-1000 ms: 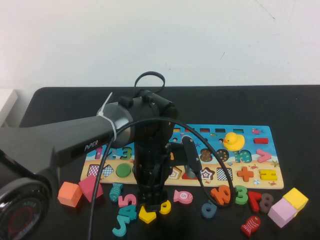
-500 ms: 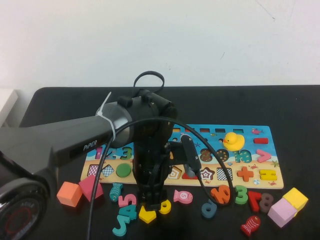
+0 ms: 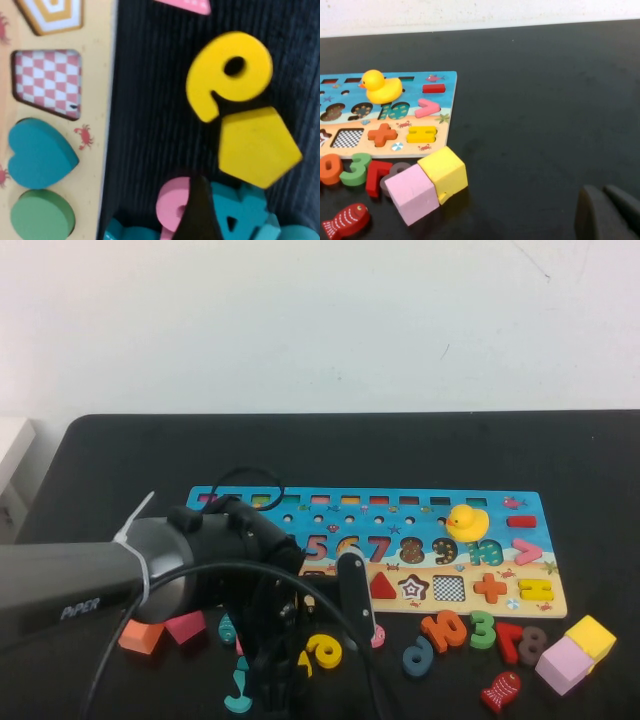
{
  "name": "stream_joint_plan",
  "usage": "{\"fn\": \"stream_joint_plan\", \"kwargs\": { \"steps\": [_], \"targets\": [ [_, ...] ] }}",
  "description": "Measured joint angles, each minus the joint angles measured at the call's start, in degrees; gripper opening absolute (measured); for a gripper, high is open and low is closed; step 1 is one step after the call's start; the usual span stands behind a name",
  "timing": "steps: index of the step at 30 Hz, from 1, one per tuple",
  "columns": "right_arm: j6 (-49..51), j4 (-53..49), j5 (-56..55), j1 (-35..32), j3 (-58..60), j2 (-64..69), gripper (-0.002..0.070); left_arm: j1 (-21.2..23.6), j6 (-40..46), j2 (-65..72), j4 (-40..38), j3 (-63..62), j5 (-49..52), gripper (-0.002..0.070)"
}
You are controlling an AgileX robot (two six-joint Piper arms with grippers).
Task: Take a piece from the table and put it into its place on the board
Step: Pick up the "Pentagon"
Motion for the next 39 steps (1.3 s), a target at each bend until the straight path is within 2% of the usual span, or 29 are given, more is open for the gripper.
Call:
{"fn": "stream_joint_plan", "kwargs": {
  "steps": [10, 16, 26, 29, 35, 39],
  "targets": [
    [0.0, 0.0, 0.0, 0.0, 0.0, 0.0, 0.0018, 1.5, -4.8, 2.0, -3.5, 0.1, -4.2, 0.0492],
    [0.0, 0.0, 0.0, 0.0, 0.0, 0.0, 0.0019, 1.5, -9.2, 4.5, -4.0, -1.7, -2.3, 0.0524],
    [0.0, 0.0, 0.0, 0.0, 0.0, 0.0, 0.0019, 1.5, -9.6, 7.3, -5.0, -4.5, -1.3, 0.0529],
    [0.0, 0.0, 0.0, 0.0, 0.0, 0.0, 0.0019, 1.5, -9.6, 7.3, -5.1, -4.6, -1.1, 0.0498],
    [0.0, 0.0, 0.0, 0.0, 0.0, 0.0, 0.0019, 1.5, -9.6, 7.2, -5.5, -4.6, -0.3, 0.0323],
    [0.0, 0.0, 0.0, 0.0, 0.0, 0.0, 0.0018, 1.5, -9.7, 6.4, -4.0, -4.5, -0.3, 0.032]
  ]
}}
